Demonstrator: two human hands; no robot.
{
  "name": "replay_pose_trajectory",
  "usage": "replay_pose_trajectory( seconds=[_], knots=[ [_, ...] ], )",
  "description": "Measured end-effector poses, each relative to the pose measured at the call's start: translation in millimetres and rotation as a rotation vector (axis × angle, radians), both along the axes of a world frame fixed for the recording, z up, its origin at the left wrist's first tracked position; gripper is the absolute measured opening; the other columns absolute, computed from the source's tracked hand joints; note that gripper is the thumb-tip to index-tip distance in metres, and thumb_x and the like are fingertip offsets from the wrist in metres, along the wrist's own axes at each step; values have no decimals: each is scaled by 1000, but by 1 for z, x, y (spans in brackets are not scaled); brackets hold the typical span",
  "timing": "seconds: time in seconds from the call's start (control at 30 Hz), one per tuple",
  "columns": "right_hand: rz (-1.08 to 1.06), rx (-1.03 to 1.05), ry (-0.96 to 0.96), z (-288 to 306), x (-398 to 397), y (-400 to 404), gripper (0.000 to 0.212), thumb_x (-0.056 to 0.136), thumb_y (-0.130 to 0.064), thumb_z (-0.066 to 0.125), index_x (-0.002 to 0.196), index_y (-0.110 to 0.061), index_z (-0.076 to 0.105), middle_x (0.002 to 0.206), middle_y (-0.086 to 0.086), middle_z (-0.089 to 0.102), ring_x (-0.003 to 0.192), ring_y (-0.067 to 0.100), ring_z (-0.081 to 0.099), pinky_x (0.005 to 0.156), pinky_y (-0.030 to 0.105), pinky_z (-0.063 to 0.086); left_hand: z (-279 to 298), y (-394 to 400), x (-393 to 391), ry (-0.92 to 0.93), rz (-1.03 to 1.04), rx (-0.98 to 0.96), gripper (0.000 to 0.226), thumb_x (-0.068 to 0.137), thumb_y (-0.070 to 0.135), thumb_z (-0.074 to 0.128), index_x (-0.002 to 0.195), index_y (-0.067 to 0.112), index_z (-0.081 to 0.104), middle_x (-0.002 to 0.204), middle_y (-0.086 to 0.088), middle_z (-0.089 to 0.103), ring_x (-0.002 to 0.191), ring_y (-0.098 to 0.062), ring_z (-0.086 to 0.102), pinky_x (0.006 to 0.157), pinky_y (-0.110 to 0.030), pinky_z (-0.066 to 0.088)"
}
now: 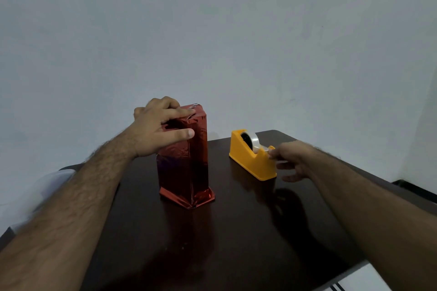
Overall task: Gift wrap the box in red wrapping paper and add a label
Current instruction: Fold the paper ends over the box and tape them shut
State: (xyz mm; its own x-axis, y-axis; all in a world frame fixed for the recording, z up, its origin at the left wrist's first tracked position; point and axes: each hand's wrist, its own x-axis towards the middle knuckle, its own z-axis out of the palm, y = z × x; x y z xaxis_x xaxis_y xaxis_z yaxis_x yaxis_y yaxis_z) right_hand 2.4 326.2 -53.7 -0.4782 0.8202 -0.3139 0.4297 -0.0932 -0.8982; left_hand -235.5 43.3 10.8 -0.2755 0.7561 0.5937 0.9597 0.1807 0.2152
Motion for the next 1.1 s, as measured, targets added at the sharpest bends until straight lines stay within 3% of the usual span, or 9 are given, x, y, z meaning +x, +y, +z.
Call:
replay_pose_trajectory(
  seconds=[0.2, 0.27, 0.37, 0.5, 0.57, 0.63, 0.8, 0.97, 1.1],
  knots=[
    [37, -8, -3, -2, 3, 3, 31, 95, -20, 78, 122, -10, 66, 121, 6, 69, 108, 23, 68, 85, 53, 58, 0, 2, 2, 1, -3, 2, 73, 76, 86, 51, 140, 51, 63, 121, 29, 48, 127, -3, 37, 112, -42, 15],
    [45, 140, -173, -1, 5, -4, 26, 94, -14, 77, 115, -5, 65, 109, 12, 68, 103, 25, 68, 83, 48, 60, 0, 2, 2, -6, -4, 3, 74, 77, 85, 51, 140, 50, 64, 121, 29, 48, 128, -3, 37, 113, -42, 15],
    [14, 321, -356, -7, 8, -16, 19, 92, -9, 76, 102, 3, 66, 80, 14, 63, 80, 26, 66, 65, 33, 54, 0, 1, 2, -7, -4, 2, 74, 76, 85, 52, 140, 49, 64, 121, 29, 48, 128, -4, 37, 113, -42, 15],
    [-23, 396, -87, 7, 1, -28, 27, 84, -9, 80, 105, 5, 71, 100, 19, 66, 95, 30, 63, 73, 43, 51, 0, 2, 2, -9, -5, -4, 73, 77, 85, 53, 140, 51, 63, 121, 29, 48, 128, -4, 37, 113, -41, 15],
    [31, 433, 85, 30, -5, -45, 26, 79, -11, 81, 92, 9, 71, 95, 22, 66, 89, 30, 61, 69, 42, 48, 0, 2, 2, -6, 4, -11, 75, 76, 85, 53, 142, 50, 63, 121, 29, 47, 128, -4, 37, 112, -41, 15],
    [102, 388, 244, 53, -11, -64, 30, 75, -14, 83, 94, 8, 73, 94, 17, 67, 85, 24, 60, 69, 39, 46, 0, 2, 3, -5, 3, -22, 78, 75, 85, 53, 144, 49, 62, 121, 29, 46, 127, -4, 36, 112, -41, 15],
    [316, 362, 331, 98, -35, -102, 27, 77, -22, 86, 101, -12, 81, 116, 5, 74, 111, 21, 66, 87, 39, 55, 3, -2, 5, 25, 10, -58, 81, 73, 81, 54, 147, 48, 59, 123, 24, 44, 126, -3, 35, 113, -41, 17],
    [387, 414, 389, 127, -53, -126, 7, 88, -16, 77, 93, -16, 81, 108, -2, 78, 100, 15, 68, 76, 32, 48, 7, -2, 9, 53, 33, -98, 87, 72, 80, 50, 151, 46, 56, 125, 21, 43, 127, -6, 34, 113, -45, 22],
    [405, 439, 390, 142, -65, -136, 9, 94, -12, 72, 92, -18, 78, 104, 0, 78, 88, 16, 66, 71, 31, 45, 9, -3, 13, 68, 64, -109, 88, 71, 80, 46, 152, 46, 56, 125, 20, 42, 127, -7, 34, 113, -48, 24]
  ],
)
